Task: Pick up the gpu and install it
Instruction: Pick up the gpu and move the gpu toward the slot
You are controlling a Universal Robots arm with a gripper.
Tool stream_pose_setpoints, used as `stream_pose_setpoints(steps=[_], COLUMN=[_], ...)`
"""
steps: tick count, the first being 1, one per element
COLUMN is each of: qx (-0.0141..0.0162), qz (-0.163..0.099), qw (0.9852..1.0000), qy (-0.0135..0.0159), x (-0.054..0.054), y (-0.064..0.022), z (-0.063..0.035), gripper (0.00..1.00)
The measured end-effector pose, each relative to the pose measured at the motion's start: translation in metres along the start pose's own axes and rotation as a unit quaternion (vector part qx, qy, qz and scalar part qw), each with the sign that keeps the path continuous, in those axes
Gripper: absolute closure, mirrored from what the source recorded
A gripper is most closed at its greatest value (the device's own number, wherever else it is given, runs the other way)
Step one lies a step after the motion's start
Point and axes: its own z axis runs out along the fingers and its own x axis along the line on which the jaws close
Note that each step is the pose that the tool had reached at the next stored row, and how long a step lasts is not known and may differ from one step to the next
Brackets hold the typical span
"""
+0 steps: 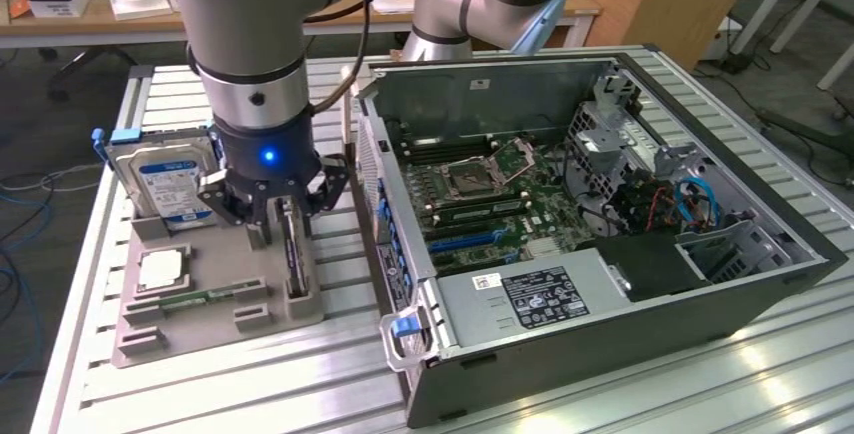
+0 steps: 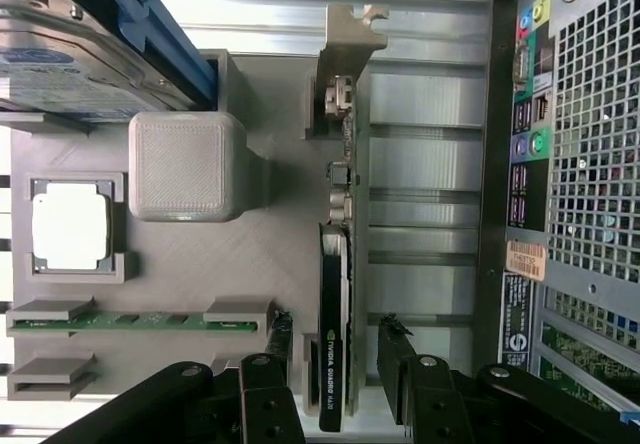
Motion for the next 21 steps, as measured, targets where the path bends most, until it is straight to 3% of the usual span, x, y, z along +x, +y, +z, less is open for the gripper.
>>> stream_pose_setpoints(steps=[15,21], qx=[0.0000,0.0001], qz=[0.001,0.013], qw=[1.0000,0.9999], qy=[-0.0001,-0.0005], x=[0.000,0.000], y=[-0.0005,-0.0007], z=[0.0112,0.0135], gripper=[0.53,0.53])
